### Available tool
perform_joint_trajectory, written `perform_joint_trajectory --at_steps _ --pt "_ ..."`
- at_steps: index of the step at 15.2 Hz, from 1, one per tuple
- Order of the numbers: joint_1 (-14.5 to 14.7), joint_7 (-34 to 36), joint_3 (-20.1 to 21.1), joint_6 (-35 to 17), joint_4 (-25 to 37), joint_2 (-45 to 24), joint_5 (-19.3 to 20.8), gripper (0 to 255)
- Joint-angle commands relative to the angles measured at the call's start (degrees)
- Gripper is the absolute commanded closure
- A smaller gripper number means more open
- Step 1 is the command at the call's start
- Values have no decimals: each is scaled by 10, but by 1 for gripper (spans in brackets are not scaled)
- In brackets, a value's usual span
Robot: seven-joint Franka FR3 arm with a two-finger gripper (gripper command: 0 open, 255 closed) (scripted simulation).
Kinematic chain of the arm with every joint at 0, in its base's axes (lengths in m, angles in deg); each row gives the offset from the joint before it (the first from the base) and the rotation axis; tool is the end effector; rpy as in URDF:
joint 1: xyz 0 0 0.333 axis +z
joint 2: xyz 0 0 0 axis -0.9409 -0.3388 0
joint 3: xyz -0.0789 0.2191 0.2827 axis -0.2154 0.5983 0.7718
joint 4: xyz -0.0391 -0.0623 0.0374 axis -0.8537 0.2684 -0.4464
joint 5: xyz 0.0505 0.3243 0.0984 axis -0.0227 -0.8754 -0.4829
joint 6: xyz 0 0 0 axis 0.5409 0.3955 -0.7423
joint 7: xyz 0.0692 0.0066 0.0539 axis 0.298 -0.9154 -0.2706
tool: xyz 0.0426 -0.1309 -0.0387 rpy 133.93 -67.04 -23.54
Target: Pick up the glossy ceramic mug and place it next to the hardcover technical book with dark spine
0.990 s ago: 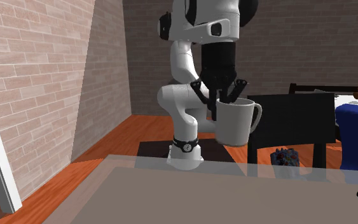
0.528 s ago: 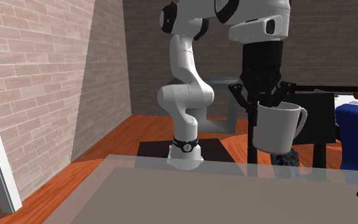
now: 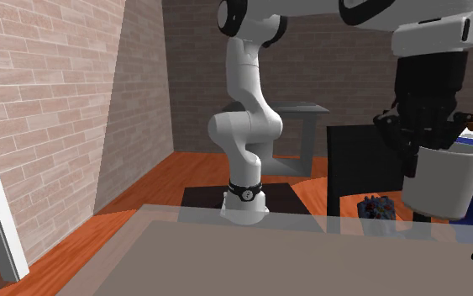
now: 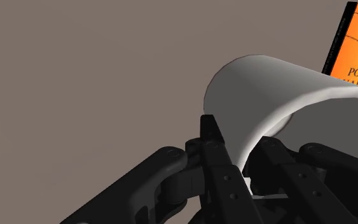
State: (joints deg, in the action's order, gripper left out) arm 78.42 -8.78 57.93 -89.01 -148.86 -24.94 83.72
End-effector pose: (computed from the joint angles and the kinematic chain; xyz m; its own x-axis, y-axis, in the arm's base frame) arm 0.3924 0.1746 0.5477 0.9949 -0.0895 0.0468 -0.0873 -0.9951 -0.0472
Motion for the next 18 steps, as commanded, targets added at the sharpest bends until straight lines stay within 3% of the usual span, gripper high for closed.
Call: perform_joint_trajectory --at_steps 1,7,18 --pt "5 27 16 3 43 -39 7 255" --pt "28 102 54 19 177 -160 46 255" --pt "30 104 54 -64 108 -175 51 255"
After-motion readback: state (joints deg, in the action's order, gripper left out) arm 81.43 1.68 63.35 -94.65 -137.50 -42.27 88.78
